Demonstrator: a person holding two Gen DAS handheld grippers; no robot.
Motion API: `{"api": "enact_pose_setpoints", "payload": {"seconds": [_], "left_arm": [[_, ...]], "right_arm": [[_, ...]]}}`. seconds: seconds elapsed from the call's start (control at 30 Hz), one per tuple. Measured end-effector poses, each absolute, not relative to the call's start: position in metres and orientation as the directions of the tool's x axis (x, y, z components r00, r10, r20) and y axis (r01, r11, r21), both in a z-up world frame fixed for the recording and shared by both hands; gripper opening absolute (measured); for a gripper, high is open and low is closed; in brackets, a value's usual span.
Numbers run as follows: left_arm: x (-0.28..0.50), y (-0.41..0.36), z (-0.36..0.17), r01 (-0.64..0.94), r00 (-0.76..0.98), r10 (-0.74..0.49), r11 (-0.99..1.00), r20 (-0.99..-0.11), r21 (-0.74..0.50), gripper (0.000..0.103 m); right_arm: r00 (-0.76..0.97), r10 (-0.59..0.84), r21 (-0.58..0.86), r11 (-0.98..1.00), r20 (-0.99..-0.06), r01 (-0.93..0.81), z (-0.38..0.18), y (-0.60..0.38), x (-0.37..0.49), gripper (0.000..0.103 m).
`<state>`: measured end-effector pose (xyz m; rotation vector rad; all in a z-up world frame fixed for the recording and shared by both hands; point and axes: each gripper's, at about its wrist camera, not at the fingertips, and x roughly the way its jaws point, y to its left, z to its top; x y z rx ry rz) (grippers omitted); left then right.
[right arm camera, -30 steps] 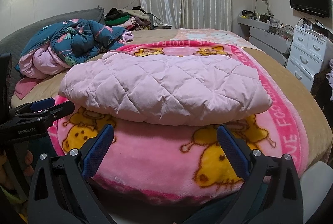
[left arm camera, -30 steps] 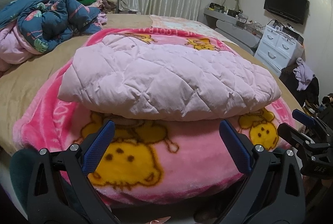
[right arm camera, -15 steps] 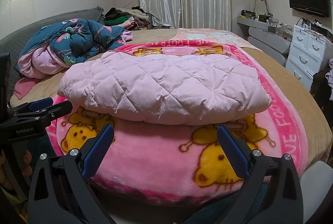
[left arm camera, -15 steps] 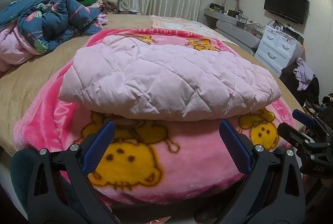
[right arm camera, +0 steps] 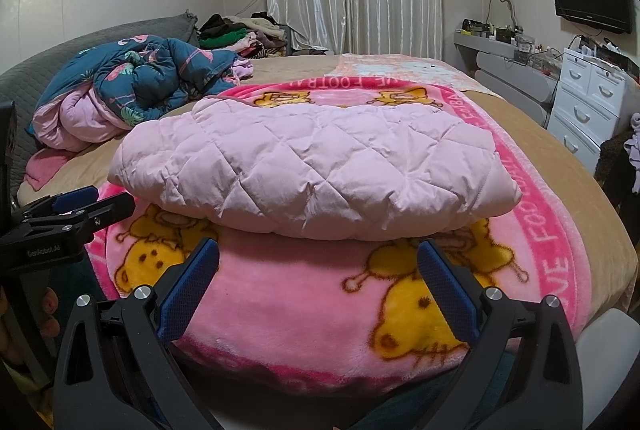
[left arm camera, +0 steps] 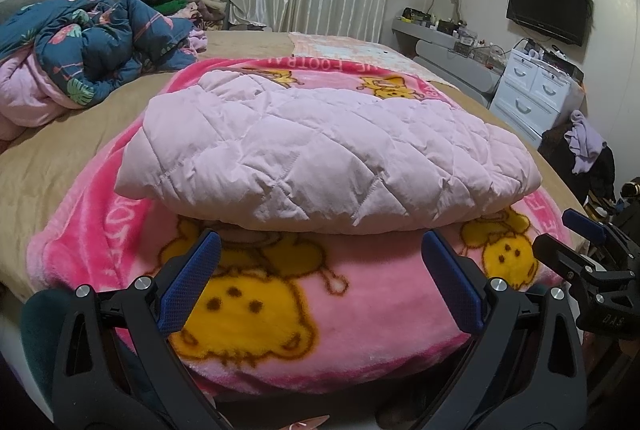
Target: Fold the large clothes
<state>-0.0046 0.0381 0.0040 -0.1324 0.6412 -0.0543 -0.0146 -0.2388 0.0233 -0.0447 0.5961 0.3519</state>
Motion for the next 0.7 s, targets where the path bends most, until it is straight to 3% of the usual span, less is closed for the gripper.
{"api": "enact_pose_setpoints", "payload": {"seconds": [0.7], "left_arm": [[-0.0078,0.0412,0.0068,0.029,0.818,-0.109,0.988,-0.565,-0.149,0.094]], "right_arm": [[0.774,0.298,0.049,0.943,-0.558,-0.328,0.0195,-0.2379,-0.0144,0.099]]}}
